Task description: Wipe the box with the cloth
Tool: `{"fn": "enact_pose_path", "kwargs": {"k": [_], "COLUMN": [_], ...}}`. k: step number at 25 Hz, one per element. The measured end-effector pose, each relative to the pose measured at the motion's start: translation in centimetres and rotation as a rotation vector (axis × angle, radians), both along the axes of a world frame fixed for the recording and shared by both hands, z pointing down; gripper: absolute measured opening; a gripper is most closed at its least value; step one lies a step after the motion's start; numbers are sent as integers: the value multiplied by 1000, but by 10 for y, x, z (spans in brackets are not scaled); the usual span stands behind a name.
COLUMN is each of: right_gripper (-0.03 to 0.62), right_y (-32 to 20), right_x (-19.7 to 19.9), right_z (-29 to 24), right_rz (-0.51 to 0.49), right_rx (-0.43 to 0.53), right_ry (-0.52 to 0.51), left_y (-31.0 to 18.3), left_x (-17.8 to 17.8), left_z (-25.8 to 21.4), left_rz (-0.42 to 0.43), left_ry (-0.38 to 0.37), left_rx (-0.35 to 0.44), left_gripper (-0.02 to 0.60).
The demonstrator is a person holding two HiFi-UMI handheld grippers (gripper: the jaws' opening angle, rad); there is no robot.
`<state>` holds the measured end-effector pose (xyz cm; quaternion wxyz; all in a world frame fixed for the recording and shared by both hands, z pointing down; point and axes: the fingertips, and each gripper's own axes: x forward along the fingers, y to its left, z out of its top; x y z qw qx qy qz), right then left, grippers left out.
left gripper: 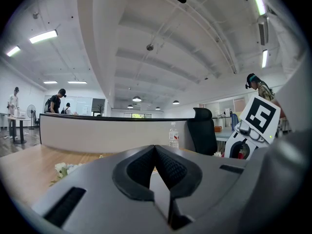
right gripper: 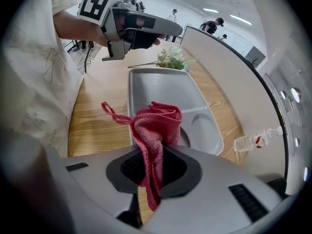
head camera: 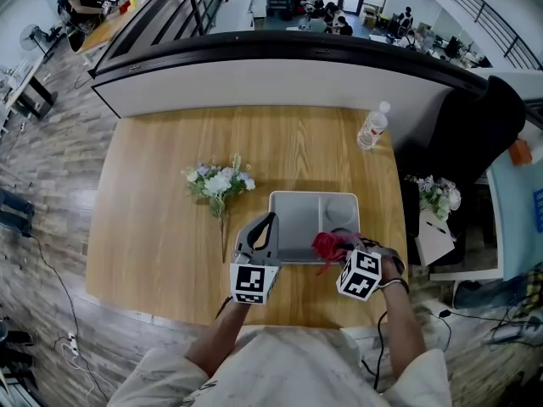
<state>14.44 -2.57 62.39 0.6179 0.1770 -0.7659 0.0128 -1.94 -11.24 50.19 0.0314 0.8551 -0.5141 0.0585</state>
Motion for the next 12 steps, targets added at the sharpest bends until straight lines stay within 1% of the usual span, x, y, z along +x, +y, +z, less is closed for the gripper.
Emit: {"fn": "enact_pose_path", "kwargs": {"k": [12], "right_gripper": [64], "right_y": [23], "right_x": [-1], "right_z": [-2], "right_rz": [-9], "right_rx": [-77], "right_ry": [-5], "left_y": [1], "left_x": [2], "left_z": [-2], "left_rz": [12], "left_ry": [1], "left_rx": [1], "left_gripper": [14]}}
